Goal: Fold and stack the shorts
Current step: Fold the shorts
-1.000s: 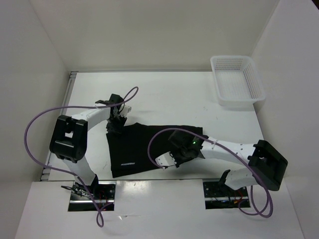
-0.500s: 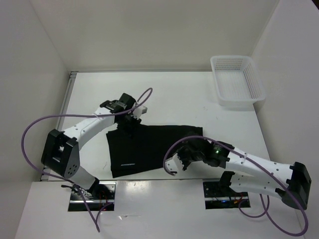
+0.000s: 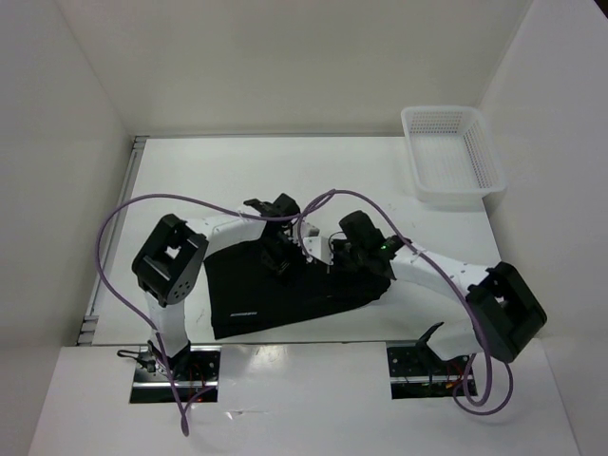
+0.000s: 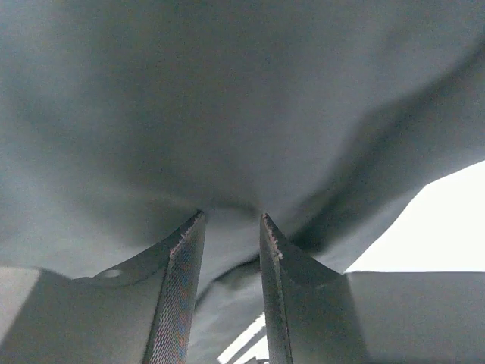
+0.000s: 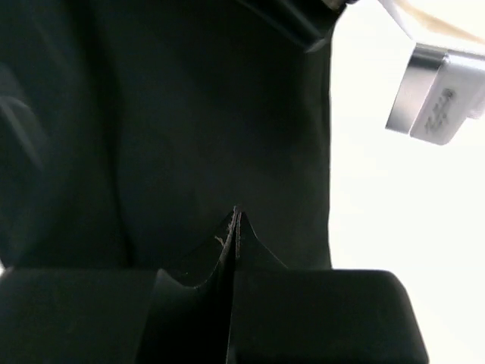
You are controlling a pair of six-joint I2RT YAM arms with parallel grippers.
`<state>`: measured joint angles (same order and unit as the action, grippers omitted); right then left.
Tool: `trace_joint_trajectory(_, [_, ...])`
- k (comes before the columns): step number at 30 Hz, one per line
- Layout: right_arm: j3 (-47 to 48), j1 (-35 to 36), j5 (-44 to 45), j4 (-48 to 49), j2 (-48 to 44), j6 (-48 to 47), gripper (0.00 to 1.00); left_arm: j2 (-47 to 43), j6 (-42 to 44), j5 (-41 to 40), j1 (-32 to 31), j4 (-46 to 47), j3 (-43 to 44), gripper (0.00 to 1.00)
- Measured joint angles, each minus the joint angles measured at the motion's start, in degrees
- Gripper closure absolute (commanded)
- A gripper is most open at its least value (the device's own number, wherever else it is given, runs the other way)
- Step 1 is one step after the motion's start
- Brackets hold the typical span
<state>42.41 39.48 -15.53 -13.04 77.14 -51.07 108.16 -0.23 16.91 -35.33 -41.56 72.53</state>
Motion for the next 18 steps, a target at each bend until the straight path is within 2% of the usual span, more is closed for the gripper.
trace_joint_trajectory(7, [-3.3, -0.9, 2.8, 0.9, 4.6, -7.1, 1.00, 0.1, -0.2, 3.8, -4.3, 0.3, -2.4, 0.57])
trace_joint_trajectory(18, [-5.0, -0.9, 4.4, 3.5, 5.1, -10.6, 1.00, -0.6, -1.7, 5.9, -9.8, -3.9, -3.9, 0.56])
